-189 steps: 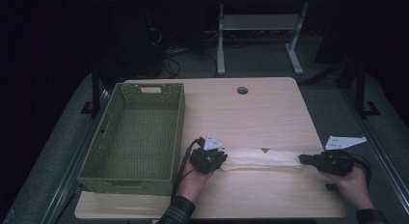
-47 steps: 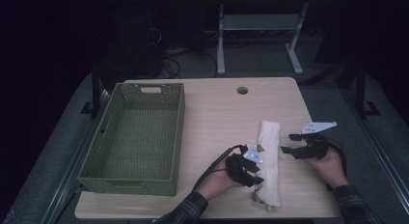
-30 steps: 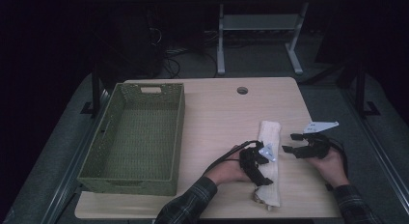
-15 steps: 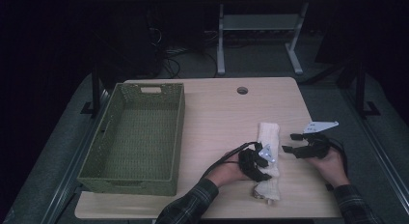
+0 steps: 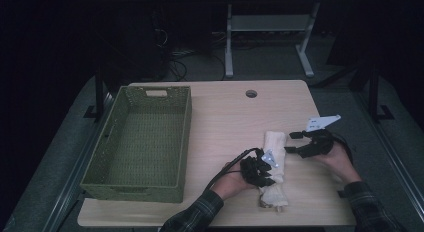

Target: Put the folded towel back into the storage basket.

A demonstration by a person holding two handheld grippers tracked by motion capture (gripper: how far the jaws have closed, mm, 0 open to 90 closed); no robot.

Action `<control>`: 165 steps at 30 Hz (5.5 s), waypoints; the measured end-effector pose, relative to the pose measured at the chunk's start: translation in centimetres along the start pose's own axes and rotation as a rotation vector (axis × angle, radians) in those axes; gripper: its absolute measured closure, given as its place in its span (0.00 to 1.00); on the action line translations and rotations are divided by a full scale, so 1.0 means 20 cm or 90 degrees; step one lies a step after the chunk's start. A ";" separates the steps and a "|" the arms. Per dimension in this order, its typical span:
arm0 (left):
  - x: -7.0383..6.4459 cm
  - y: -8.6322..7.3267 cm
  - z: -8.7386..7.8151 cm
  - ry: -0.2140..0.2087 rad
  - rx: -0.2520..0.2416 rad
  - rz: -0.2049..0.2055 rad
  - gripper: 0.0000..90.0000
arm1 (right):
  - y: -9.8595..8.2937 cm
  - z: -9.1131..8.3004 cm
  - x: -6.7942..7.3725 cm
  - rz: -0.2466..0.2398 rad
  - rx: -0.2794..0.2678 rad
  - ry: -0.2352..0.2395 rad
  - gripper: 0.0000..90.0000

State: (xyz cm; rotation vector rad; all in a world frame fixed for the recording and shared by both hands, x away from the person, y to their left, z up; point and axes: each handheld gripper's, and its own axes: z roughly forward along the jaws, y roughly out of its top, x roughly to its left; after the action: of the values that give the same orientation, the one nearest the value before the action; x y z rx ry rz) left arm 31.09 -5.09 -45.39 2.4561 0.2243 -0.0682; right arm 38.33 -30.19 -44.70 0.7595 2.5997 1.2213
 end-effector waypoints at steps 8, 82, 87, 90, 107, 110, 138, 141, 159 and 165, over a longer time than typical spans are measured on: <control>-0.07 -0.04 -0.04 -0.006 -0.008 -0.018 0.86 | 0.10 0.17 -0.05 -0.021 0.027 0.042 0.37; 0.03 -0.06 -0.93 0.050 -0.115 -0.039 0.89 | 0.90 0.32 0.10 -0.158 0.043 0.166 0.90; 0.06 -0.12 -1.05 0.059 -0.120 -0.045 0.88 | 1.01 0.37 0.12 -0.180 0.043 0.163 0.90; 0.08 -0.15 -1.11 0.066 -0.124 -0.039 0.88 | 1.09 0.40 0.15 -0.189 0.034 0.162 0.90; 0.13 -0.40 -1.41 0.118 -0.130 -0.054 0.88 | 1.50 0.63 0.31 -0.228 0.028 0.174 0.90; 0.13 -0.48 -1.47 0.132 -0.122 -0.063 0.88 | 1.56 0.70 0.35 -0.236 0.025 0.180 0.90; 0.14 -0.83 -1.49 0.120 -0.090 -0.098 0.87 | 1.65 1.04 0.56 -0.259 0.042 0.219 0.90; 0.13 -0.82 -1.47 0.122 -0.092 -0.090 0.74 | 1.64 1.05 0.57 -0.265 0.048 0.217 0.90; 0.17 -0.78 -1.42 0.131 -0.134 -0.095 0.41 | 1.65 1.10 0.46 -0.249 0.054 0.204 0.90; 0.18 -0.77 -1.41 0.126 -0.135 -0.098 0.42 | 1.65 1.16 0.38 -0.235 0.052 0.192 0.87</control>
State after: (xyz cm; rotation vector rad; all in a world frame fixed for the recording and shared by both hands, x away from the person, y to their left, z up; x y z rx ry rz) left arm 31.57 24.88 -33.31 2.2310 0.4824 0.1268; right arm 52.45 6.94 -34.21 0.0946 2.8664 1.1956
